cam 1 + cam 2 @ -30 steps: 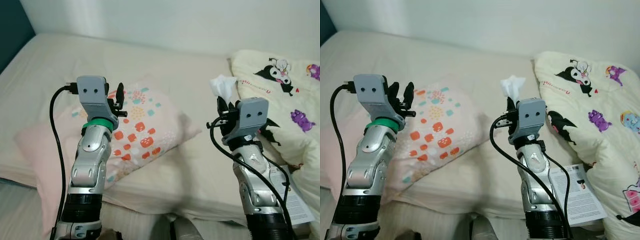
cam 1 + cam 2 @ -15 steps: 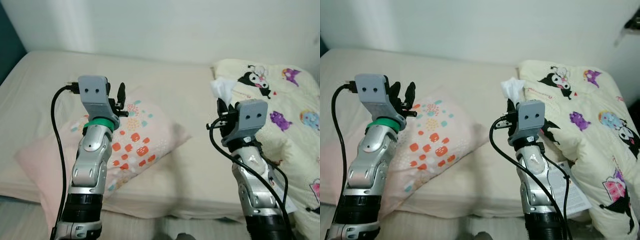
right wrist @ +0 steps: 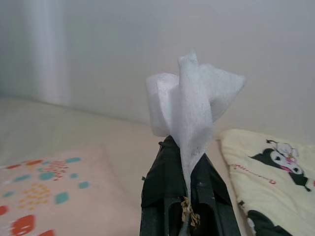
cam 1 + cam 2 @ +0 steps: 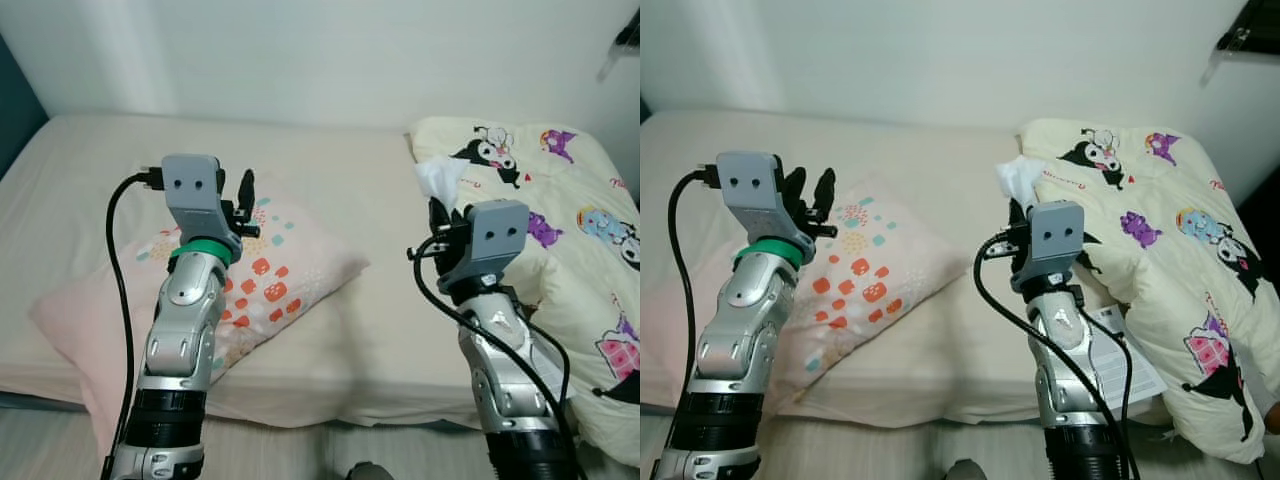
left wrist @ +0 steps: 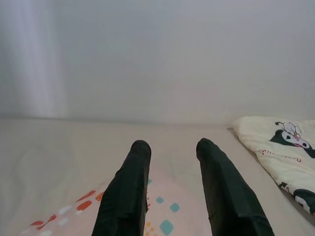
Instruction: Clean up the room
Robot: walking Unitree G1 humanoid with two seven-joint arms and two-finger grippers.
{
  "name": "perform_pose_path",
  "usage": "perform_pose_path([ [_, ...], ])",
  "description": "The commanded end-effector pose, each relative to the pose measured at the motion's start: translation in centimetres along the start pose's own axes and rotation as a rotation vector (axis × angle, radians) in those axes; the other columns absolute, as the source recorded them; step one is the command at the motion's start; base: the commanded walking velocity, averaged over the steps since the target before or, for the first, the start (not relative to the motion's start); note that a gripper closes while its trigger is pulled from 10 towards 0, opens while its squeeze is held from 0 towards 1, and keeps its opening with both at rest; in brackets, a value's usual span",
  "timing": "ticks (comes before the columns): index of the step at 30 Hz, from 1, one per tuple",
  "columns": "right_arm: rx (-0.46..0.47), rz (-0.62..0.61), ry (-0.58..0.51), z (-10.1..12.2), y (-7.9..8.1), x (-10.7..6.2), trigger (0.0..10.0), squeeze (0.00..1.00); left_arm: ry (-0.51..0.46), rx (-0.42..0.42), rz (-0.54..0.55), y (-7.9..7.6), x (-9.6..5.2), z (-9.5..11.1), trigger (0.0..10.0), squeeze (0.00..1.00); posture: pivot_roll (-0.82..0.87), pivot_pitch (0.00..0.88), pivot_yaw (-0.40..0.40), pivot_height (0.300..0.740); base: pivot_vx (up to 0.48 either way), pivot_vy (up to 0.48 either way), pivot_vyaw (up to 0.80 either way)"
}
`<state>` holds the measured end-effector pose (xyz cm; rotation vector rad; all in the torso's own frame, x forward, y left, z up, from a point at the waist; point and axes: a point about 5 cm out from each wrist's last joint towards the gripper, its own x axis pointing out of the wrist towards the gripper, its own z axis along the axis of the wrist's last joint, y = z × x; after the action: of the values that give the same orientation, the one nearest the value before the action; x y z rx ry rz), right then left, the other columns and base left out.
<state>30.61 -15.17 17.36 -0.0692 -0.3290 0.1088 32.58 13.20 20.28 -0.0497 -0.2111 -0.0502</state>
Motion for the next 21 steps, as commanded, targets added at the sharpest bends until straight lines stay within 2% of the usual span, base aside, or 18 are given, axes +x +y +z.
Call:
perform_pose_path([
  [1, 0.002, 0.006, 0.017, -0.26, 0.15, -0.15, 10.0, 0.0, 0.018, -0.004, -0.005, -0.07, -0.27, -0.35, 10.0, 0.0, -0.13, 0.0, -0.003, 0.705, -0.274, 0.0, 0.0],
  [7, 0.063, -0.03, 0.021, -0.23, -0.03, 0.09, 10.0, 0.0, 0.018, -0.002, -0.009, -0.11, -0.2, -0.31, 10.0, 0.0, -0.12, 0.0, 0.0, 0.705, -0.274, 0.0, 0.66],
  [12, 0.136, -0.06, 0.02, -0.22, -0.49, 0.16, 10.0, 0.0, 0.018, 0.001, -0.011, -0.08, -0.18, -0.28, 10.0, 0.0, -0.12, 0.0, 0.004, 0.705, -0.274, 0.0, 0.0],
  [21, 0.147, -0.055, 0.024, -0.28, -0.28, 0.05, 10.0, 0.0, 0.021, 0.003, -0.012, -0.07, -0.19, -0.27, 10.0, 0.0, -0.12, 0.0, 0.008, 0.705, -0.275, 0.0, 0.0],
])
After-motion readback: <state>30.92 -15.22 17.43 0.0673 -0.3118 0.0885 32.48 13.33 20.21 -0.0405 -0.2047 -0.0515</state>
